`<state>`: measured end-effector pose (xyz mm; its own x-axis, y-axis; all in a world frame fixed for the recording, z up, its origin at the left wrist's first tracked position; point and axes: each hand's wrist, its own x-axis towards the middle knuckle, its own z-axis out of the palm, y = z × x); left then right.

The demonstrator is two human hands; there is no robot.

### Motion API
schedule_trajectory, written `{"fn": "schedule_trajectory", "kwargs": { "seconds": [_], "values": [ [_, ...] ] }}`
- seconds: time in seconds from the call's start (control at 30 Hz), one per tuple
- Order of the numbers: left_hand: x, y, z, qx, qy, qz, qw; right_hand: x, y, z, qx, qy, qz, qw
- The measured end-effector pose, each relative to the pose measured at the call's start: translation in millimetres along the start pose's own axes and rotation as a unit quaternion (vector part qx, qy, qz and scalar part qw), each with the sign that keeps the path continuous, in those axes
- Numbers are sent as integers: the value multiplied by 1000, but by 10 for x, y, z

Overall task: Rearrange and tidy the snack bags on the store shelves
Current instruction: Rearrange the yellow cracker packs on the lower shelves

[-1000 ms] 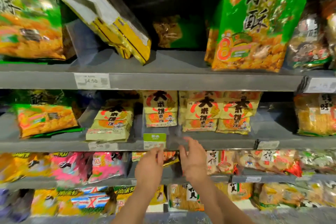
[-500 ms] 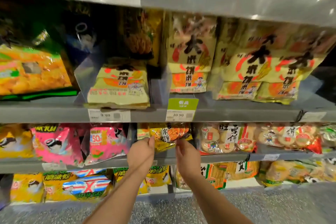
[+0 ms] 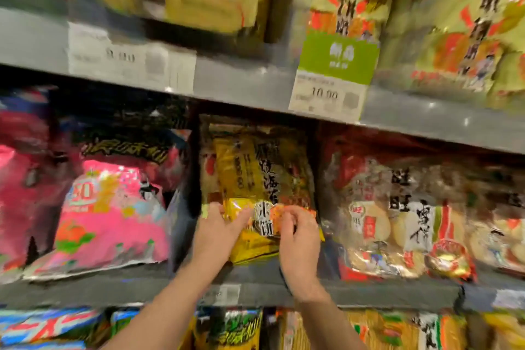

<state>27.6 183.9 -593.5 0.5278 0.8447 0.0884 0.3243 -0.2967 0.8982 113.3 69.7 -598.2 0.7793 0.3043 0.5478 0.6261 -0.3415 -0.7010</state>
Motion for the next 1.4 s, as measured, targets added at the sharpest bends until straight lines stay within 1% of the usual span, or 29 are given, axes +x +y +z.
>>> {"fn": "schedule_trajectory", "kwargs": {
  "seconds": [0.07, 0.13, 0.27, 0.33, 0.43, 0.5, 0.57, 0.7, 0.77, 0.87, 0.97, 1.1, 1.2, 1.3, 1.4],
  "values": [
    [-78, -29, 47, -48, -11, 23, 998, -45, 67, 28, -1, 20, -10, 1000],
    [-124, -4, 35, -51, -14, 38, 998, -70, 70, 25, 7, 19, 0, 1000],
    [-150, 47, -23, -56, -21, 35, 998, -52, 59, 38, -34, 11, -9, 999],
    [-126, 46, -58, -83, -16, 32, 996, -50, 34, 44, -28, 40, -14, 999],
    [-55, 77, -168, -104, 0, 51, 993, -73, 13, 43, -9, 100, -25, 995],
    [-37, 106, -247, -89, 5, 62, 994, -82, 16, 33, -12, 112, -30, 993],
    [-56, 146, -325, -75, 6, 70, 995, -87, 12, 6, -11, 116, -13, 993],
    [-155, 241, -466, -84, -8, 86, 993, -86, -4, -50, 43, 128, 51, 990],
    [-221, 261, -514, -92, -10, 106, 990, -89, -6, -56, 56, 131, 45, 989],
    [-298, 300, -611, -96, 8, 133, 986, -88, 9, -52, 93, 136, 37, 986],
    [-339, 362, -717, -96, 11, 126, 987, -112, 31, -53, 132, 102, 73, 983],
    [-424, 522, -831, -93, -18, 81, 992, -202, -82, -186, 144, -2, 178, 973],
    [-549, 676, -953, -86, -33, 34, 995, -263, -282, -423, 118, -60, 213, 968],
    [-698, 870, -1096, -72, -41, -21, 996, -308, -540, -728, 78, -80, 228, 967],
    [-898, 1077, -1244, -91, -55, -88, 990, -347, -780, -1052, 53, -119, 260, 957]
  ]
}}
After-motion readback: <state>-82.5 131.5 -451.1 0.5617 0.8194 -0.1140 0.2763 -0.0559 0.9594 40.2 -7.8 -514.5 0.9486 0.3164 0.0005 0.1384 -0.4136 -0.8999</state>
